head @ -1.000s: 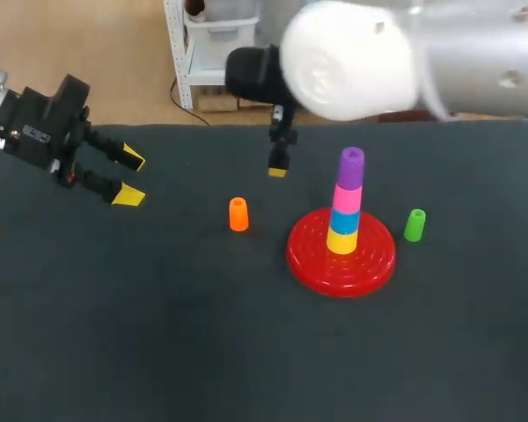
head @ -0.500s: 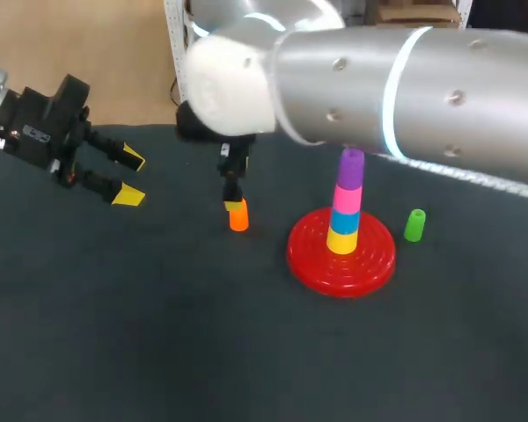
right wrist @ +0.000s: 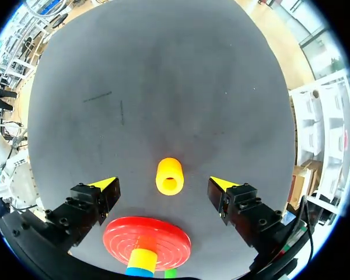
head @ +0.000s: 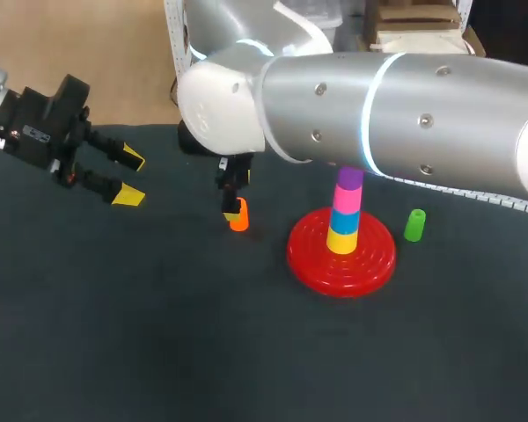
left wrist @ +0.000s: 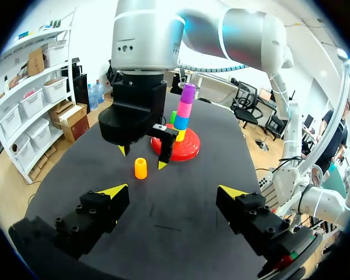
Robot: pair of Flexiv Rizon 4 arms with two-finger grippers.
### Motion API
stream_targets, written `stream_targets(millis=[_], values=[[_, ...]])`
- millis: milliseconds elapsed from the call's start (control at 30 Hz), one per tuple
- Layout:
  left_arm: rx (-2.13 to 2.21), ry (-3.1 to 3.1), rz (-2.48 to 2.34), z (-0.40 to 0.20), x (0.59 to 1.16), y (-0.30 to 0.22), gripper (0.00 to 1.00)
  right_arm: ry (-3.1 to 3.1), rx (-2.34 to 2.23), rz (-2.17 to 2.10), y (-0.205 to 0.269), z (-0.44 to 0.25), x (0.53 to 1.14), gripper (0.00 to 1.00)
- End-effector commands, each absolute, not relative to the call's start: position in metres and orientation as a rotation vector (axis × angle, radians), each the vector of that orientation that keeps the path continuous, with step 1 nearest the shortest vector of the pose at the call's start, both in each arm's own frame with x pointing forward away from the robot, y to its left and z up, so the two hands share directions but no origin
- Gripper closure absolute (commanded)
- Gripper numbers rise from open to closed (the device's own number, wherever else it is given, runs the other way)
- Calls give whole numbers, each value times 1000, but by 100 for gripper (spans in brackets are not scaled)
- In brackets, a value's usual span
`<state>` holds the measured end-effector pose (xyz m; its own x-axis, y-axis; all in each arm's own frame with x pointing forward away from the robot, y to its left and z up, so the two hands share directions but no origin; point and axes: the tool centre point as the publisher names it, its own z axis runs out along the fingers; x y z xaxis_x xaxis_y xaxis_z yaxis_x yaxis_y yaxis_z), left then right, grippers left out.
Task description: Pick up and stack the cylinders on the red base in this order: pink,purple,orange,green
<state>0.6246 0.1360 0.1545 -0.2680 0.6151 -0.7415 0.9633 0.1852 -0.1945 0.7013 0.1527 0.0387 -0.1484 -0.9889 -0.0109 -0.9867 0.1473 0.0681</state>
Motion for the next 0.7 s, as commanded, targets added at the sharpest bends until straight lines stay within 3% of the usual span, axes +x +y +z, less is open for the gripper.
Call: stream_targets(millis=[33,233,267,300,367,433,500,533,700], values=[[1475,1954,-898,153,624,137,0,-2385,2046,-63,150,34,693,0],[1475,1954,-898,153,624,137,0,-2408,2020,-60,146,27,692,0],[1475,1954,-898,153,624,137,0,-2410,2014,-61,145,27,692,5],[1475,1954,-898,153,624,137,0,-2411,2012,-62,145,26,692,18],[1475,1954,-898,153,624,137,0,-2411,2008,-62,144,26,692,53],[1475,1954,-898,153,624,137,0,-2408,2006,-49,143,25,693,69],[1475,1954,-898,153,624,137,0,-2411,1997,-40,143,25,694,95],[1475,1954,-898,153,624,137,0,-2412,1992,-27,143,25,695,100],[1475,1954,-898,153,624,137,0,-2406,1992,-10,147,25,699,100]])
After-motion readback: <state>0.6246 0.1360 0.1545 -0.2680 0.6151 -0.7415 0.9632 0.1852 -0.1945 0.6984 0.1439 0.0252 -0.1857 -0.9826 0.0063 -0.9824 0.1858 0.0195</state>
